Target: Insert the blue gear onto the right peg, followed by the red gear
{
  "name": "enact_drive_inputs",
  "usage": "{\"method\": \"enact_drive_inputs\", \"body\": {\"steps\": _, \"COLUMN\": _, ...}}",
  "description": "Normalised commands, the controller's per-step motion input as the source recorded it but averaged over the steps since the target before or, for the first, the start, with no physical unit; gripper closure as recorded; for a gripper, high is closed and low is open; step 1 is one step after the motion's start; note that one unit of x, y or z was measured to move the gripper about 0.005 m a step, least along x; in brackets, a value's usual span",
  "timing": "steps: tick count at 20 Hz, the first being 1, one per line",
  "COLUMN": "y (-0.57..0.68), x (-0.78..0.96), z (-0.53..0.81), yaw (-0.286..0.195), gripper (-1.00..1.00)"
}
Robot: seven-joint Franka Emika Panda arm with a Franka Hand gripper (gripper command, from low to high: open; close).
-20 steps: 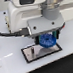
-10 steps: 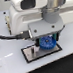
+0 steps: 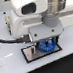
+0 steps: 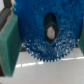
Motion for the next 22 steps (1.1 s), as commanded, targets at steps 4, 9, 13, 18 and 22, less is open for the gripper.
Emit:
{"method": "enact_drive_inputs", "body": {"steps": 4, "y": 0.05, "x": 0.03, "z": 0.00, "yaw": 0.000, "gripper": 1.00}}
{"method": "enact_drive_inputs", "body": {"steps": 9, "y": 0.16, "x": 0.00, "z": 0.31, "yaw": 0.000, "gripper": -1.00}}
{"method": "enact_drive_inputs", "body": {"steps": 13, "y": 0.16, "x": -0.08, "z": 0.60, "yaw": 0.000, "gripper": -1.00}}
{"method": "enact_drive_inputs", "body": {"steps": 18, "y": 0.19, "x": -0.37, "z": 0.40, "yaw": 0.000, "gripper": -1.00}}
{"method": "enact_drive_inputs", "body": {"steps": 22, "y": 0.32, "x": -0.53, "z": 0.14, "yaw": 0.000, "gripper": -1.00}}
